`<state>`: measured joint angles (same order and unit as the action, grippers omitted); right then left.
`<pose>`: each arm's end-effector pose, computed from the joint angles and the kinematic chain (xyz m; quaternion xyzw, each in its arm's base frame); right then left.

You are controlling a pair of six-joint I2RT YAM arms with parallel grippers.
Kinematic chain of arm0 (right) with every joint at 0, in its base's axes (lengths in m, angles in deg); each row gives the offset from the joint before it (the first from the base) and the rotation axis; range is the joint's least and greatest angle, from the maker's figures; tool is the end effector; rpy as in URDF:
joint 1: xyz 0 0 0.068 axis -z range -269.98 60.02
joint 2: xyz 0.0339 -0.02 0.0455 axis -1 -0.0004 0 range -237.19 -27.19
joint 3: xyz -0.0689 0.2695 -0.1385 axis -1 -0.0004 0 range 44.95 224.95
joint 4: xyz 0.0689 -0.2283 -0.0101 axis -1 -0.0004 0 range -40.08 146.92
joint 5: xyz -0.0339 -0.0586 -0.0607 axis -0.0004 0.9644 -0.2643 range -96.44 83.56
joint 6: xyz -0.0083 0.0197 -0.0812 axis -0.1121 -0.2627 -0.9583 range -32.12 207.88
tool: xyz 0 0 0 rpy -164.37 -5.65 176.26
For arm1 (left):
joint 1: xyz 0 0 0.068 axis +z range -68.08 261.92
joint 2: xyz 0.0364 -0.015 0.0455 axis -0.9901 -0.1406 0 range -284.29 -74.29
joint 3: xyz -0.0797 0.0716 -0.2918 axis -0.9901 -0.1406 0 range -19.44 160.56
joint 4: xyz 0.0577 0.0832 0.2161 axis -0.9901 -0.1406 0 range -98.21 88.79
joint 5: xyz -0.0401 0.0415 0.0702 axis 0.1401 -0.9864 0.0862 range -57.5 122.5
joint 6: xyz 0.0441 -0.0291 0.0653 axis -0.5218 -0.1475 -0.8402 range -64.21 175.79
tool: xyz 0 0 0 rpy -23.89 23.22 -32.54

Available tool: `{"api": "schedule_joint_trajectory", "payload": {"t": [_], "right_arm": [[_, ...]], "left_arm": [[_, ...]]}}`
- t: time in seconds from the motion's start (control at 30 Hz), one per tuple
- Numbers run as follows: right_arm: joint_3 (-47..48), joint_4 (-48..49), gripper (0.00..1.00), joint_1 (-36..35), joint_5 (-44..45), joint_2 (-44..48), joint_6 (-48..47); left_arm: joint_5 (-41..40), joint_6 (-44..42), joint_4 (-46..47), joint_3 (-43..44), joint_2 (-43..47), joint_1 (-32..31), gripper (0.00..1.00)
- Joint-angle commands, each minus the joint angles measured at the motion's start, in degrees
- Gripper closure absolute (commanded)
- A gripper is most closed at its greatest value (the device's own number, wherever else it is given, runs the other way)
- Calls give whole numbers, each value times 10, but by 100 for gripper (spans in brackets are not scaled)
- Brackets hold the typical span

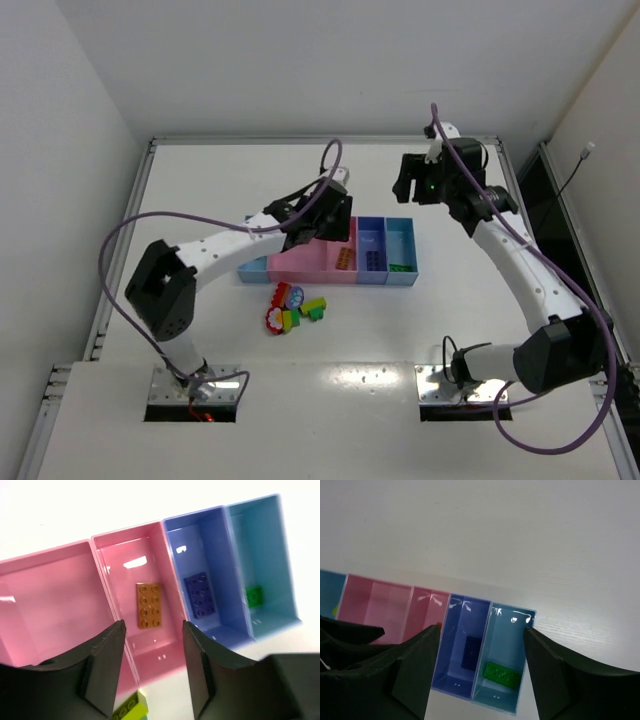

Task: Sort the legos into containers by color

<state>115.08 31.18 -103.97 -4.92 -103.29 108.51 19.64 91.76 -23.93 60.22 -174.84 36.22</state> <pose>0.2899 0.0702 0.3669 0.0570 0.8715 0.1339 0.4684 0.2970 -0.2808 0.2885 0.0335 0.9138 -0.1780 0.3635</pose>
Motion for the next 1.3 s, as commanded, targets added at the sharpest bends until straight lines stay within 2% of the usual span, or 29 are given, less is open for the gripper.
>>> {"api": "schedule_joint_trajectory", "payload": {"t": [0.0, 0.1, 0.17, 0.2, 0.23, 0.27, 0.3, 0.33, 0.37, 0.43, 0.47, 0.6, 0.67, 0.73, 0.8, 0.9, 0.97, 1.0, 1.27], "right_arm": [[-15, 3, 30, 1, -126, 21, -103], [-20, -50, 36, 1, -216, 21, -186], [-20, -79, 42, 1, -295, 21, -258], [-13, -138, 48, 1, -312, 16, -289], [-13, -164, 53, 1, -360, 16, -313], [5, -203, 55, -5, -388, -3, -387], [11, -264, 57, -5, -404, -9, -416], [17, -286, 58, -5, -438, -9, -441], [17, -309, 58, -11, -445, -17, -488], [17, -342, 58, -28, -451, -22, -519], [17, -342, 58, -37, -451, -22, -531], [-10, -305, 50, -135, -422, -8, -585], [-17, -283, 41, -176, -413, -15, -599], [-23, -274, 39, -240, -396, -30, -631], [-34, -269, 37, -300, -388, -61, -667], [-60, -221, 37, -354, -362, -99, -753], [-81, -190, 37, -373, -342, -127, -771], [-88, -153, 37, -373, -335, -136, -771], [-83, -49, 46, -374, -309, -216, -771]], "left_arm": [[32, -44, 61, -20, 97, 10, 47], [50, -77, 56, -52, 156, 22, 56], [89, -122, 50, -84, 205, 35, 62], [123, -144, 36, -93, 221, 52, 71], [163, -203, 24, -101, 235, 63, 74], [227, -231, 9, -107, 247, 74, 74], [260, -259, -33, -114, 265, 90, 74], [290, -328, -57, -115, 271, 97, 71], [312, -357, -84, -115, 271, 103, 68], [318, -398, -126, -125, 298, 129, 65], [318, -398, -126, -136, 307, 144, 65], [274, -360, -126, -136, 319, 240, 51], [274, -323, -126, -130, 305, 272, 46], [285, -306, -126, -130, 305, 314, 34], [285, -292, -126, -130, 305, 339, 34], [298, -284, -121, -125, 305, 391, 33], [303, -284, -121, -125, 311, 406, 33], [304, -284, -121, -131, 318, 420, 33], [347, -303, -121, -137, 330, 481, 33]]}}
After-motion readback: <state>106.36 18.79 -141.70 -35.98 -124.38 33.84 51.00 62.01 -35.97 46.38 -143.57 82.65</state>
